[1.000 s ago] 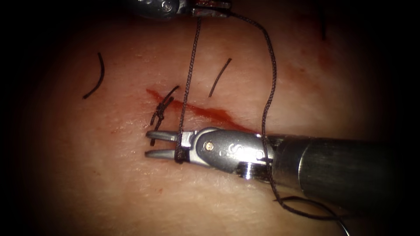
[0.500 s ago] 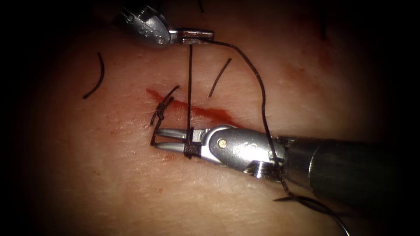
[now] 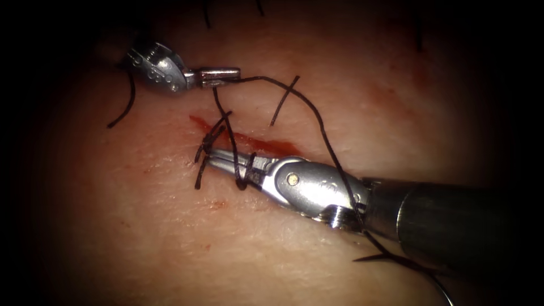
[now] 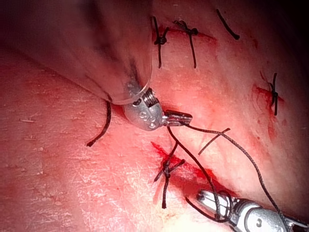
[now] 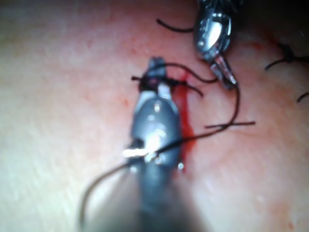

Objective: Wound Closure
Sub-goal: Wrap the thread counterclockwise again around the right gripper using the left gripper

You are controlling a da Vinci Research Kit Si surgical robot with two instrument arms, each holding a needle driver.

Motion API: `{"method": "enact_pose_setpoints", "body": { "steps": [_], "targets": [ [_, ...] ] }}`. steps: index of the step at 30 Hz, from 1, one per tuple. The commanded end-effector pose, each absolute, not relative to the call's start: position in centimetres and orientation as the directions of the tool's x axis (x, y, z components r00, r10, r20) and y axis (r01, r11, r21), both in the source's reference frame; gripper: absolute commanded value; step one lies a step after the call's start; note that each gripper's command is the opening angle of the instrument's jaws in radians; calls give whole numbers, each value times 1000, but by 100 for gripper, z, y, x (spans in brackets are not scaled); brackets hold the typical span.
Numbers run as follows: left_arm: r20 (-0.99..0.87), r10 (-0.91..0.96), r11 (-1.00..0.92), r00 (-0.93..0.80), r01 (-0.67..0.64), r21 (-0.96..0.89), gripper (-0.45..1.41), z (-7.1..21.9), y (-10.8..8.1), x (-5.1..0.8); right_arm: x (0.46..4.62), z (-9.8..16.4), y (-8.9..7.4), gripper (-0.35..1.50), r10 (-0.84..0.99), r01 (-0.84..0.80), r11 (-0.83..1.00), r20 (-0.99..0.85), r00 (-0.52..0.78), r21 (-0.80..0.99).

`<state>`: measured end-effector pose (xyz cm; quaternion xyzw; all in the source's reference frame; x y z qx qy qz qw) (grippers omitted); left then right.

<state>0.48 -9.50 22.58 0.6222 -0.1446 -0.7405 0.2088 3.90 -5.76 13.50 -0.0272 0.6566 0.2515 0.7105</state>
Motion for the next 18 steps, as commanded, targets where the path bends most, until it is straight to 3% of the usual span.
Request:
{"method": "enact_pose_setpoints", "body": {
  "steps": [1,16,18],
  "targets": [
    [-862,-488,-871,-137,131,473,-45,2262,-957,43,391,1355,-577,-5,323,-405,867,-946,12,290],
    [-876,-467,-884,-118,65,462,-45,2204,-953,29,404,1352,-583,-8,345,-432,847,-939,4,310],
    [-874,-471,-882,-122,63,467,-45,2204,-951,25,406,1352,-584,-1,361,-424,845,-933,3,326]
  ]
}}
